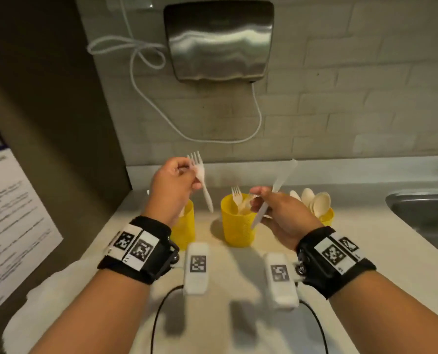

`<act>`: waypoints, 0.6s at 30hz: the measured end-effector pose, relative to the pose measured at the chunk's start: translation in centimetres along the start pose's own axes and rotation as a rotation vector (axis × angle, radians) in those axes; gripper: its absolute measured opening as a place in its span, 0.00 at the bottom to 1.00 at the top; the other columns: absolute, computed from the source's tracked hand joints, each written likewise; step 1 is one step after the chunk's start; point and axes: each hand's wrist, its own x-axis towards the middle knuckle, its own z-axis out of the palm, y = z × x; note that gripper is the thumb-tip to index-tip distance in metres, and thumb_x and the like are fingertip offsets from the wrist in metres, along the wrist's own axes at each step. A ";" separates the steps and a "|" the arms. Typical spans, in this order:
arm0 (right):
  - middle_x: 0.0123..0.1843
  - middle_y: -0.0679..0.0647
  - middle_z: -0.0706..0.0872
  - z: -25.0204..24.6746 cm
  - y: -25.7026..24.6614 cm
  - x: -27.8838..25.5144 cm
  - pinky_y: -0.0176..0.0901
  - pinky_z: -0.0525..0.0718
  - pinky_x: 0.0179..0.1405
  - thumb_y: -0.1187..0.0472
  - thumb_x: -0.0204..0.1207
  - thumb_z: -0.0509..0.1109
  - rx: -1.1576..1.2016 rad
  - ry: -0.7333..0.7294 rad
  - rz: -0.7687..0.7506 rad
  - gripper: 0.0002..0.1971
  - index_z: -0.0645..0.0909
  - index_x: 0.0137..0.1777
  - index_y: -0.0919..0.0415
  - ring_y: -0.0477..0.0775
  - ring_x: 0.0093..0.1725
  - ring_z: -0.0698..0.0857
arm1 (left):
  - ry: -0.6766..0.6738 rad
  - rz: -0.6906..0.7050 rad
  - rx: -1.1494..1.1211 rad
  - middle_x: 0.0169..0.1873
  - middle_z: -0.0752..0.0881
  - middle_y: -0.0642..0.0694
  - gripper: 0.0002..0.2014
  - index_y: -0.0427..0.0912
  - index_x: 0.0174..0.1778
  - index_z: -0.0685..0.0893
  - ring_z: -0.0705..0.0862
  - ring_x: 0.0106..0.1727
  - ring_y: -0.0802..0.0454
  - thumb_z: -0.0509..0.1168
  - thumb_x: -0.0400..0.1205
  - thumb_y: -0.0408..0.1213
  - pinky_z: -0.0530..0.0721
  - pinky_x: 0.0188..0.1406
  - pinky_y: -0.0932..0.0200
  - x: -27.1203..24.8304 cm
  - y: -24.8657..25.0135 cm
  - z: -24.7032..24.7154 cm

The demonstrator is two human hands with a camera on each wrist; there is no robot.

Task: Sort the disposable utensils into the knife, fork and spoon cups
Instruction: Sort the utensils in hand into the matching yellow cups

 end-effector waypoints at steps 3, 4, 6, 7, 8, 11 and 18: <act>0.35 0.56 0.76 1.9 -1.7 2.2 0.45 0.76 0.46 0.68 0.84 0.54 -0.060 -0.021 -0.073 0.11 0.77 0.44 0.60 0.52 0.39 0.78 | 0.136 0.087 0.122 0.41 0.87 0.48 0.09 0.48 0.47 0.79 0.86 0.39 0.54 0.61 0.82 0.28 0.86 0.44 0.57 2.3 1.2 -3.8; 0.35 0.56 0.76 2.5 -2.0 2.9 0.43 0.76 0.44 0.69 0.84 0.54 -0.092 -0.023 -0.079 0.11 0.76 0.43 0.60 0.52 0.37 0.77 | 0.162 0.086 0.149 0.44 0.87 0.45 0.09 0.47 0.49 0.79 0.86 0.41 0.52 0.61 0.81 0.28 0.87 0.46 0.55 2.9 1.2 -4.6; 0.34 0.56 0.76 3.4 -2.4 3.9 0.42 0.76 0.40 0.70 0.83 0.54 -0.171 -0.010 -0.093 0.12 0.74 0.41 0.59 0.52 0.35 0.77 | 0.187 0.069 0.188 0.49 0.87 0.39 0.08 0.46 0.50 0.80 0.87 0.42 0.50 0.62 0.81 0.28 0.87 0.47 0.53 3.8 0.8 -5.4; 0.33 0.56 0.76 3.8 -2.5 4.3 0.42 0.76 0.39 0.70 0.83 0.55 -0.219 0.008 -0.105 0.12 0.74 0.41 0.59 0.52 0.35 0.77 | 0.185 0.057 0.192 0.50 0.87 0.38 0.08 0.46 0.49 0.80 0.87 0.42 0.50 0.62 0.80 0.28 0.87 0.47 0.53 3.9 0.5 -5.3; 0.32 0.56 0.76 4.0 -2.5 4.7 0.42 0.76 0.39 0.69 0.83 0.56 -0.274 0.031 -0.122 0.11 0.74 0.40 0.58 0.52 0.34 0.77 | 0.171 0.044 0.190 0.48 0.87 0.38 0.08 0.47 0.47 0.80 0.87 0.41 0.50 0.62 0.80 0.28 0.88 0.46 0.54 3.9 0.2 -4.9; 0.31 0.54 0.74 4.5 -2.5 4.7 0.41 0.74 0.34 0.73 0.80 0.55 -0.375 0.035 -0.129 0.11 0.77 0.46 0.58 0.51 0.31 0.74 | 0.023 -0.008 0.120 0.38 0.84 0.42 0.10 0.46 0.41 0.79 0.85 0.29 0.60 0.61 0.81 0.26 0.88 0.36 0.63 3.1 -0.6 -2.2; 0.37 0.52 0.72 4.3 -0.2 2.9 0.42 0.65 0.32 0.75 0.70 0.59 -0.417 -0.255 -0.021 0.22 0.78 0.57 0.52 0.52 0.36 0.68 | -0.156 -0.075 -0.037 0.35 0.76 0.44 0.15 0.47 0.40 0.71 0.83 0.27 0.55 0.63 0.79 0.21 0.85 0.25 0.64 0.9 -1.5 4.4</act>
